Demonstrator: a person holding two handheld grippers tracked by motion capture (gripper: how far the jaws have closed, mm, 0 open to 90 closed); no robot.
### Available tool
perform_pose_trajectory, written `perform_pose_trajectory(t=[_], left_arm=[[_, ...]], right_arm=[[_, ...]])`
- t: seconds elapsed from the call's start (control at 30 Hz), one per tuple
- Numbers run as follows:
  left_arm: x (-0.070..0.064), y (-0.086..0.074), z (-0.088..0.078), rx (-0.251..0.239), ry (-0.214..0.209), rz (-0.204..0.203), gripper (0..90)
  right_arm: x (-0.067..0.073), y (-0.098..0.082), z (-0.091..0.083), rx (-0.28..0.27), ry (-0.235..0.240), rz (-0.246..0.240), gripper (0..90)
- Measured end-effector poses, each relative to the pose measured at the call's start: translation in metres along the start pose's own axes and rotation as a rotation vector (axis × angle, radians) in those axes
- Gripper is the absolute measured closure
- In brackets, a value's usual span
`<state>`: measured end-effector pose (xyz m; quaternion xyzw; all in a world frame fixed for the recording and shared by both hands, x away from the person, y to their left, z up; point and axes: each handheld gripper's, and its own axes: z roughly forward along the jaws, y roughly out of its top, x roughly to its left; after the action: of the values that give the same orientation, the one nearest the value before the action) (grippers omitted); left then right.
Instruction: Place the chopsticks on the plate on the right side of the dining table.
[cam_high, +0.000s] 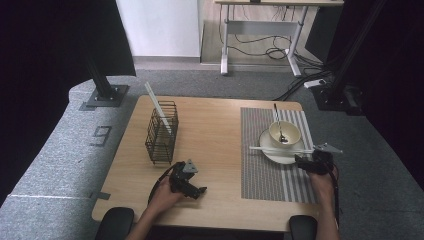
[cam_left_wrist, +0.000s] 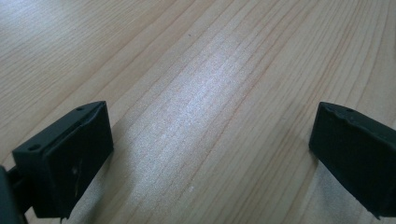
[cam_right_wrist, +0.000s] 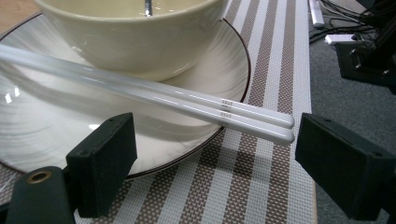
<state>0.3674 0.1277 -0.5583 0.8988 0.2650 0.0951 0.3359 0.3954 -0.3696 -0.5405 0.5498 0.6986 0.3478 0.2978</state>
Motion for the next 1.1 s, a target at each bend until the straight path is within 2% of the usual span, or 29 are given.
perform_pose_trajectory(t=[0.1,0.23,0.43,0.7,0.93,1.1], left_arm=[[0.0,0.0,0.0,0.0,0.0,0.0,0.0],[0.0,0.0,0.0,0.0,0.0,-0.001,0.0],[0.0,0.0,0.0,0.0,0.0,-0.002,0.0],[0.0,0.0,0.0,0.0,0.0,-0.001,0.0],[0.0,0.0,0.0,0.0,0.0,-0.001,0.0],[0.0,0.0,0.0,0.0,0.0,0.001,0.0]], right_arm=[[0.001,0.004,-0.006,-0.002,0.032,0.015,7.0],[0.005,0.01,-0.016,-0.004,0.055,0.007,0.0],[0.011,0.013,-0.028,0.018,0.09,-0.005,0.0],[0.018,0.01,-0.047,0.022,0.118,-0.02,0.0],[0.034,0.011,-0.066,0.041,0.136,-0.055,0.0],[0.052,0.013,-0.076,0.062,0.177,-0.069,0.0]])
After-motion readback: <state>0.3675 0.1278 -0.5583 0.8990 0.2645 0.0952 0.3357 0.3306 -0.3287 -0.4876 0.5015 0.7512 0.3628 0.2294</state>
